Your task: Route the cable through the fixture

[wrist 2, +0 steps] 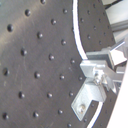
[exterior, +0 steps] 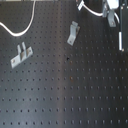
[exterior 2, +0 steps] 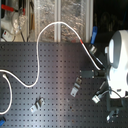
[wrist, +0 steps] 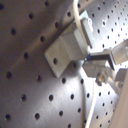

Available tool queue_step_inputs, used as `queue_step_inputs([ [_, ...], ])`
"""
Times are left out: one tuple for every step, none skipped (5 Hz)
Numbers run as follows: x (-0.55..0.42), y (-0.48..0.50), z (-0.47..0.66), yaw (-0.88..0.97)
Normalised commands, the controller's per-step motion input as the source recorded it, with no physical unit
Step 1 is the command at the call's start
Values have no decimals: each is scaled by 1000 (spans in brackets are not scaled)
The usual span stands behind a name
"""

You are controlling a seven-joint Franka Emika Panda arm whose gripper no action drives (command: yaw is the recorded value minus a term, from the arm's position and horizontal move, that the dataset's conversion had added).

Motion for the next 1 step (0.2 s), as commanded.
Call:
queue_step_inputs([
  [-543,-88,-63,34],
])
